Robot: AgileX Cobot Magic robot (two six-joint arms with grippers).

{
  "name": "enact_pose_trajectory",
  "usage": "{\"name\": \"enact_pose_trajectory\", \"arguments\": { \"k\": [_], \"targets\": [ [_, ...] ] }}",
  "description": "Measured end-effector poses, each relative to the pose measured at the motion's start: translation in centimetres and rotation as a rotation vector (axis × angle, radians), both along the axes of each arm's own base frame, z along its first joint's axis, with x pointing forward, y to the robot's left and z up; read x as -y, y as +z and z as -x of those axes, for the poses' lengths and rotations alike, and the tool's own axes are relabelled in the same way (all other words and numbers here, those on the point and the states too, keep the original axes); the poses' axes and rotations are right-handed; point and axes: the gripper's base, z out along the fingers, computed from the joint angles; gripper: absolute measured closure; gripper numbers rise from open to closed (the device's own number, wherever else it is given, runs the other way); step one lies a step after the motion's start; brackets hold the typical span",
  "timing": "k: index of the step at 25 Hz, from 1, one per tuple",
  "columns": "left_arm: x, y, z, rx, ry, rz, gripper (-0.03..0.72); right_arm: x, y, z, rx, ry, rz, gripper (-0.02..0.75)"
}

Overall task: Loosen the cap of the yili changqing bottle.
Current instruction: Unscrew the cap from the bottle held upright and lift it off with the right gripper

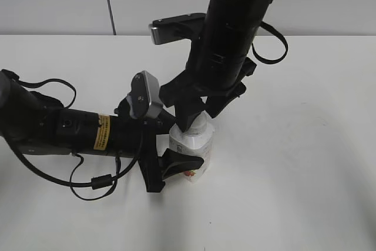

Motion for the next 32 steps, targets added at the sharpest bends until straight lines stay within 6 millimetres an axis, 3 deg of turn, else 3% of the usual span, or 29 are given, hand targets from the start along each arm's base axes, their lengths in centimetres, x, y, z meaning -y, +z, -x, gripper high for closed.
{"name": "enact_pose_trajectory", "arguments": {
  "k": [6, 12, 17, 22, 29, 32],
  "targets": [
    [0.00, 0.00, 0.00, 0.000, 0.000, 0.000, 0.205, -0.30, -0.55, -0.43, 0.021, -0.013, -0.014, 0.248],
    [0.00, 0.00, 0.00, -0.001, 0.000, 0.000, 0.205, -0.28, -0.60, -0.41, 0.017, -0.011, -0.010, 0.349],
    [0.00, 0.00, 0.00, -0.001, 0.000, 0.000, 0.205, -0.22, -0.62, -0.33, 0.020, 0.035, -0.004, 0.349],
    [0.00, 0.00, 0.01, 0.000, -0.001, 0.000, 0.205, -0.22, -0.62, -0.31, 0.092, 0.322, 0.000, 0.349],
    [0.03, 0.00, 0.05, 0.003, -0.006, -0.001, 0.207, -0.23, -0.54, -0.25, 0.235, 0.904, 0.002, 0.350],
    [0.03, 0.00, 0.05, 0.003, -0.006, -0.001, 0.207, -0.25, -0.51, -0.26, 0.269, 1.029, 0.002, 0.350]
  ]
}}
